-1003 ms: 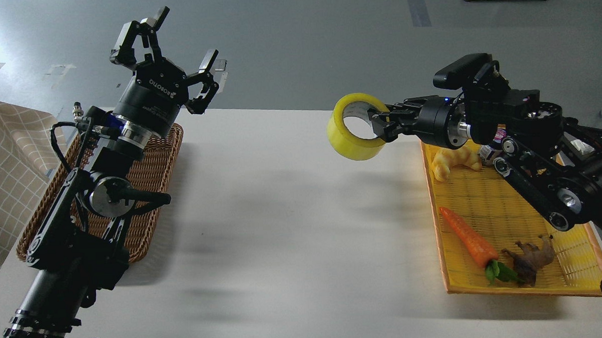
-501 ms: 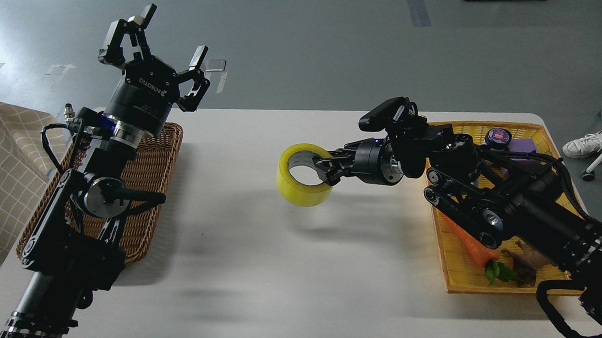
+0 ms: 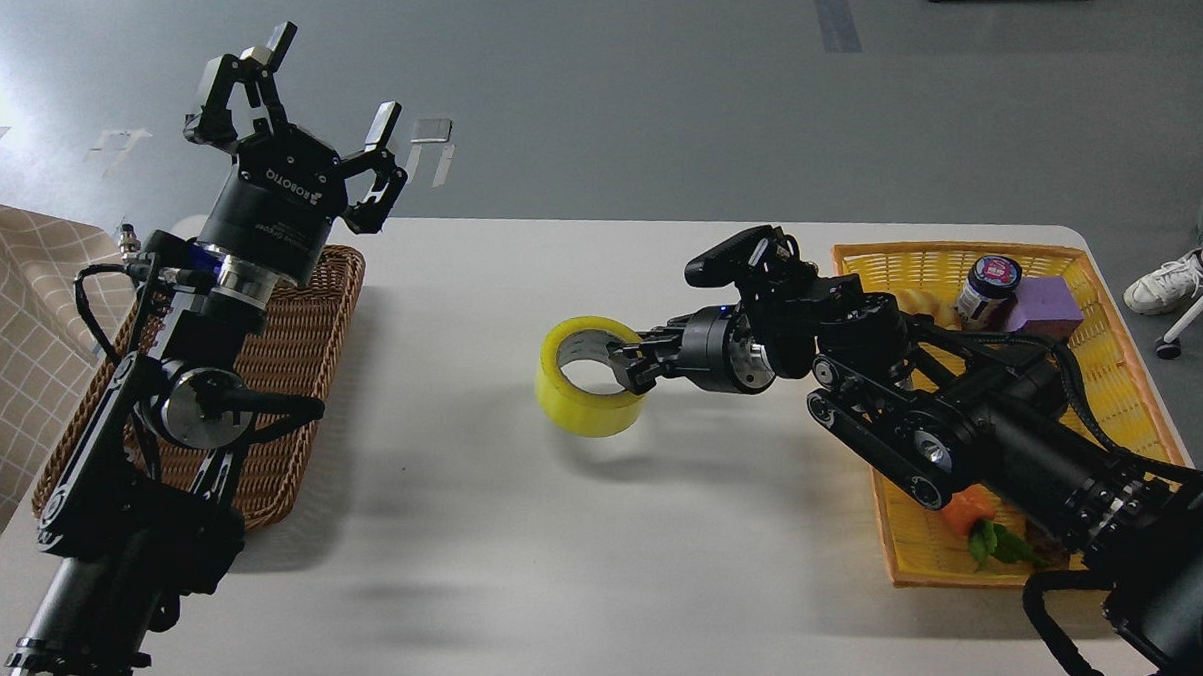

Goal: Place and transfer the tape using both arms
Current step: 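Lower the tape roll onto the table center and release it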

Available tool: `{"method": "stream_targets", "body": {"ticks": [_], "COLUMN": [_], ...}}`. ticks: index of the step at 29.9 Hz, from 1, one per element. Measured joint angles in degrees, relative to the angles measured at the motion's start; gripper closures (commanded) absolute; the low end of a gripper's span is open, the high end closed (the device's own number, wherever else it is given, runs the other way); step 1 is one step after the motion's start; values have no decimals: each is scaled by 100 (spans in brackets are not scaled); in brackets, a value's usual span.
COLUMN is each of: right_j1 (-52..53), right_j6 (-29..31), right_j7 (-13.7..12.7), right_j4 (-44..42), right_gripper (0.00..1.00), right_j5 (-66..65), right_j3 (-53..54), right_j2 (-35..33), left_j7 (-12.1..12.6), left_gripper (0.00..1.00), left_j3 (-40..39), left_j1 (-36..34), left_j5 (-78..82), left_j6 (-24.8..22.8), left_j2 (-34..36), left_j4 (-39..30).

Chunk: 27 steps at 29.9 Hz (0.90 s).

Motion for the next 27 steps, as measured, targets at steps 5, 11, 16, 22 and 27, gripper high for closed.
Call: {"method": "stream_targets", "body": {"ticks": [5, 11, 16, 22, 27], "right_j1": [-108, -234, -278, -286, -285], "right_j6": [0, 0, 0, 0, 0], "right_j7": [0, 0, 1, 1, 9], "right_j4": [-13, -13, -13, -11, 10], "right_gripper": [75, 75, 75, 38, 38], "right_j5": [0, 0, 0, 1, 1], "right_j3": [-29, -154, -192, -170, -128], "right_j2": [3, 3, 2, 2, 2], "left_j7": [-25, -33, -34, -34, -34], "left_gripper": [2, 2, 2, 2, 2], "left_j3": [-80, -96, -114, -203, -249], "left_j1": [30, 37, 87, 173, 217], "left_j5": [-33, -43, -51, -103, -111], "left_j6": [-5, -10, -9, -53, -78], "left_j2": [44, 73, 81, 83, 96], "left_j4": [5, 5, 5, 5, 10]}}
